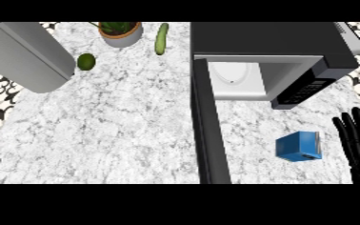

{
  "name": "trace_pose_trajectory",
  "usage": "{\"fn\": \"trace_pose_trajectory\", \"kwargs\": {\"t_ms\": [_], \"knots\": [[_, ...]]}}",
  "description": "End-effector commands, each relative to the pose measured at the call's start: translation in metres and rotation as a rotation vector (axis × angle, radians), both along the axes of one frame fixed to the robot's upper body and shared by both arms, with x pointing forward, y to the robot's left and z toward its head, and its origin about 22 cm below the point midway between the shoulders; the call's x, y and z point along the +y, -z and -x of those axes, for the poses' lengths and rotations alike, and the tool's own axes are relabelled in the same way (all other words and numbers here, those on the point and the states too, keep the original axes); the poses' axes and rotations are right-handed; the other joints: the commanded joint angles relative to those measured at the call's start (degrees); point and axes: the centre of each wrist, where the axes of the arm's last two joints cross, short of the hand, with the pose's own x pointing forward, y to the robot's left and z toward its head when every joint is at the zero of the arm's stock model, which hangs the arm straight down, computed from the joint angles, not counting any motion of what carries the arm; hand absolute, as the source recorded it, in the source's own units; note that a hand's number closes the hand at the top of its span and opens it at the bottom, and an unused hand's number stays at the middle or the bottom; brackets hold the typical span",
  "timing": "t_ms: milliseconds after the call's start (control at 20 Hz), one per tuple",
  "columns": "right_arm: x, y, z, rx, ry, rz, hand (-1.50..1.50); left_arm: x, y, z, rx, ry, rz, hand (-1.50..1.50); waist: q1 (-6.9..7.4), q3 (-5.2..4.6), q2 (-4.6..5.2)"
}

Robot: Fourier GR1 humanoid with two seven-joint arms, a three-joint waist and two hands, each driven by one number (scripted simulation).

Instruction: Pick up the milk, place it into the microwave and close the microwave

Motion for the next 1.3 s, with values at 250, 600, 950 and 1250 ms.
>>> {"fn": "trace_pose_trajectory", "kwargs": {"t_ms": [250,600,950,1250], "knots": [[-0.031,0.064,0.002,0.069,0.096,-0.002,-1.50,0.013,-0.004,0.009,-0.031,0.018,0.020,-1.50,-0.29,0.02,0.06],[-0.066,0.083,-0.012,0.112,0.144,0.025,-1.50,0.008,-0.013,0.027,-0.027,0.021,0.036,-1.50,0.19,0.03,0.03],[-0.081,0.143,0.000,0.109,0.127,-0.034,-1.50,0.019,-0.006,0.032,-0.030,0.018,0.033,-1.50,0.21,0.04,0.01],[-0.079,0.161,-0.014,0.137,0.097,-0.004,-1.50,0.009,-0.013,0.025,-0.031,0.042,0.039,-1.50,0.01,0.02,0.07]]}}
